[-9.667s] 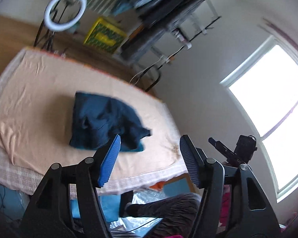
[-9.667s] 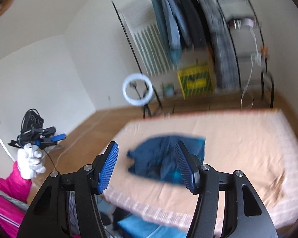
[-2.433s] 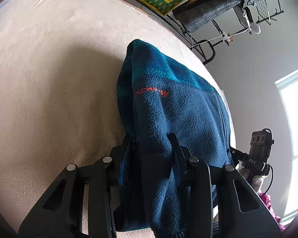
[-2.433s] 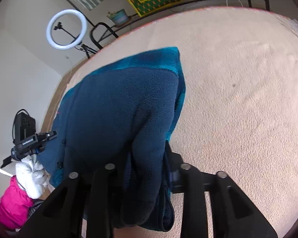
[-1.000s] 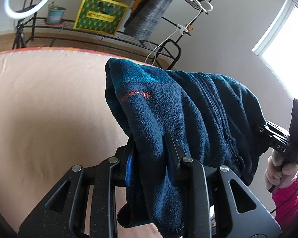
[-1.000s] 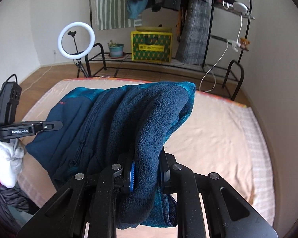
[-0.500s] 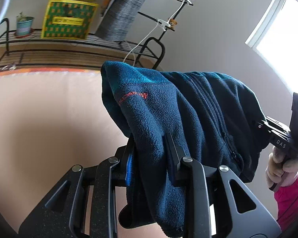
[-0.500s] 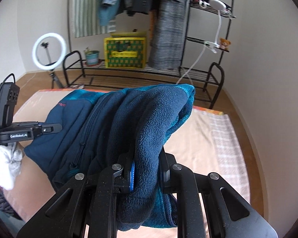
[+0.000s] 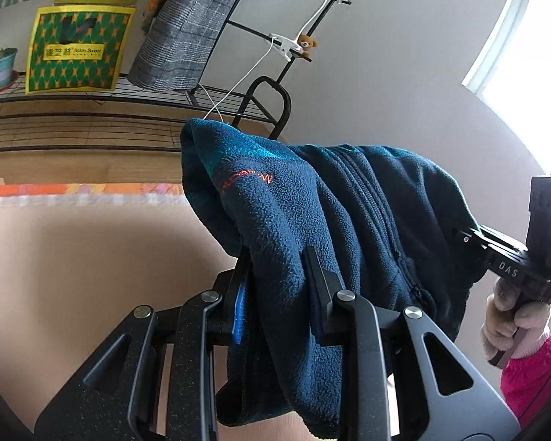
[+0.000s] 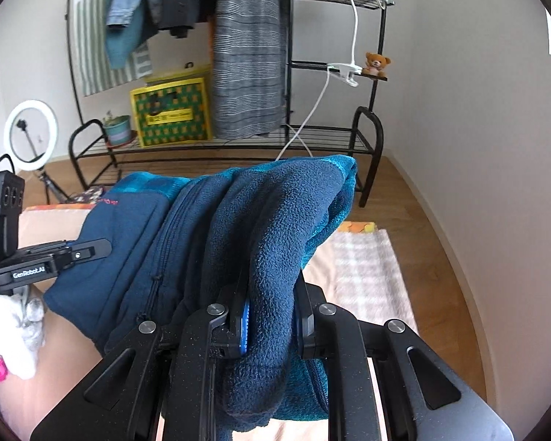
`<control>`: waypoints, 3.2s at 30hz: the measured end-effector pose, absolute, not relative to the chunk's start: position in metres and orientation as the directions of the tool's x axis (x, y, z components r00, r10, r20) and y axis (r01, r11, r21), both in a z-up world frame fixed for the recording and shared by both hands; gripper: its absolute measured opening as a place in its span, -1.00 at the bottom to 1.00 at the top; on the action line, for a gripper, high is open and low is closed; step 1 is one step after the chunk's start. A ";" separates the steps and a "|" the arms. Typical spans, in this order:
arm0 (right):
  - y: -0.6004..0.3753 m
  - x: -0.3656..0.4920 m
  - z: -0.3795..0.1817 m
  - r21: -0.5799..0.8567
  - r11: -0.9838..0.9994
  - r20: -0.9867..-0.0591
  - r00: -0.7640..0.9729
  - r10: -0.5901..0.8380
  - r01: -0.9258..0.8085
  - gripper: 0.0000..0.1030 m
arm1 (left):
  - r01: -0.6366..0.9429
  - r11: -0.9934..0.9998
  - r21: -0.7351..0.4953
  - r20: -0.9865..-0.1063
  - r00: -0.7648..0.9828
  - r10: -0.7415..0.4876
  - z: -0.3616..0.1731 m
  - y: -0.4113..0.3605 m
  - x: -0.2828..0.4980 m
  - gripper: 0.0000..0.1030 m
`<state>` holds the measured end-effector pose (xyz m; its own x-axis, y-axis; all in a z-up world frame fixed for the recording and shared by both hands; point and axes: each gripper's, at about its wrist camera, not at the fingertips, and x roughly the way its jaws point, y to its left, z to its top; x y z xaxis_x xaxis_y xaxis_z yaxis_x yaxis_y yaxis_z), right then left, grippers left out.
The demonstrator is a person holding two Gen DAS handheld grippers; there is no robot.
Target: Fold large clothes
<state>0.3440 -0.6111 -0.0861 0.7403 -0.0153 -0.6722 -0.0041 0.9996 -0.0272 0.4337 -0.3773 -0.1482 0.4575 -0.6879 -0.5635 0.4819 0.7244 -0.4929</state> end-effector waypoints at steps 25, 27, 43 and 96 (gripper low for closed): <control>-0.688 0.398 -0.200 -0.049 0.984 -0.785 0.602 -0.144 0.172 -0.53 | 0.405 0.791 -0.459 -0.652 0.451 -0.609 -0.197 -0.381 0.467 -0.43; -0.690 0.395 -0.192 -0.027 0.983 -0.776 0.616 -0.134 0.180 -0.53 | 0.422 0.783 -0.457 -0.638 0.458 -0.619 -0.180 -0.375 0.458 -0.43; -0.654 0.309 -0.099 -0.028 0.969 -0.717 0.671 -0.190 0.244 -0.52 | 0.564 0.751 -0.343 -0.552 0.526 -0.647 -0.036 -0.327 0.334 -0.43; -0.373 0.081 -0.027 -0.052 0.957 -0.441 0.853 -0.278 0.285 0.60 | 0.552 0.833 -0.031 -0.439 0.741 -0.508 -0.005 -0.142 0.081 1.00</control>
